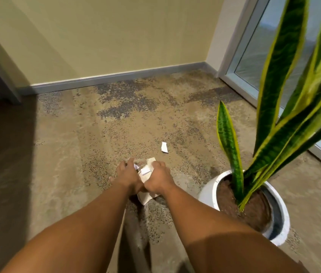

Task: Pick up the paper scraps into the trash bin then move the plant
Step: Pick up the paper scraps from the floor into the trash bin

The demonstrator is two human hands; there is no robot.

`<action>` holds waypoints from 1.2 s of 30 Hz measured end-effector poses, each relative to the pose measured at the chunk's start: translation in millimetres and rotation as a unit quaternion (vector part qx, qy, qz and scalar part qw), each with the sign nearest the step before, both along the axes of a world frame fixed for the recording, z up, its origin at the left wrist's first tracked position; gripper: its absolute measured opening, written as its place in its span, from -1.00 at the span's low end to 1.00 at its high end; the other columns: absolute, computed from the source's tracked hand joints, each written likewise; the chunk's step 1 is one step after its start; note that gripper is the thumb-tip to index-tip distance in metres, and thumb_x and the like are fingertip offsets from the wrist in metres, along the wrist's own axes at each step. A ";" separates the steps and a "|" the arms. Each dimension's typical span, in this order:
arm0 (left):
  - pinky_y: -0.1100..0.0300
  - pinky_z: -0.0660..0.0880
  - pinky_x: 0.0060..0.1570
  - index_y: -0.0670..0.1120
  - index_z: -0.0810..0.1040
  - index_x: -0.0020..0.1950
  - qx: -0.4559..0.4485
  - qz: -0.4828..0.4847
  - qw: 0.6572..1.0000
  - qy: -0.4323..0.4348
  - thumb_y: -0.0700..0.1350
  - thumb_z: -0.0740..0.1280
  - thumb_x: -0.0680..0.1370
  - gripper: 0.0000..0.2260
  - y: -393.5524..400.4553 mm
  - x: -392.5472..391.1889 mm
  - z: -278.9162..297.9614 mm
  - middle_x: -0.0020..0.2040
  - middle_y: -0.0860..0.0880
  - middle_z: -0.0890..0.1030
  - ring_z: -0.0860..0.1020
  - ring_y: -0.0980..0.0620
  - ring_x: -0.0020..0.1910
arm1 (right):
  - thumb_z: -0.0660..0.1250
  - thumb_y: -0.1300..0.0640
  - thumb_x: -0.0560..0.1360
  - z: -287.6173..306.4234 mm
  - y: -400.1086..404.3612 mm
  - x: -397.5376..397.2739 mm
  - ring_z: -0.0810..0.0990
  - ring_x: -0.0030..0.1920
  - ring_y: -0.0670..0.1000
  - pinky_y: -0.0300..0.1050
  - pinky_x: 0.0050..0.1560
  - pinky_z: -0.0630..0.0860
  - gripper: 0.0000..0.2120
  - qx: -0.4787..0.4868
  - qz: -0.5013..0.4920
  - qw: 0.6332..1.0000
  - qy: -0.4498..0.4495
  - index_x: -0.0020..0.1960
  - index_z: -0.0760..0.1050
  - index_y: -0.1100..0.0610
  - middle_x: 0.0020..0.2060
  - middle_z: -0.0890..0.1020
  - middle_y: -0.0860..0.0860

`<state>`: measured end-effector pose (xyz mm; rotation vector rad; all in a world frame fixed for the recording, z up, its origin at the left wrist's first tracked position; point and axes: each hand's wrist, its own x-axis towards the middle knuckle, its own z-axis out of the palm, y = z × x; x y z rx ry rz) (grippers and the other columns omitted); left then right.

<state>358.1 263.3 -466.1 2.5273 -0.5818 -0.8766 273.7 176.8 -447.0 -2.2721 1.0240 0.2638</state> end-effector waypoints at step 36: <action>-0.45 0.10 0.40 0.04 -0.05 0.62 0.154 -0.176 0.970 -0.067 0.22 0.66 0.12 0.27 -4.5 -14.5 8.7 0.60 -0.08 -0.03 -0.05 -0.20 0.58 | 0.51 0.13 0.43 -12.5 -15.7 1.5 0.17 0.46 0.22 0.17 0.37 0.42 -0.30 -0.089 0.144 0.975 0.146 0.49 0.31 -0.09 0.47 0.18 0.06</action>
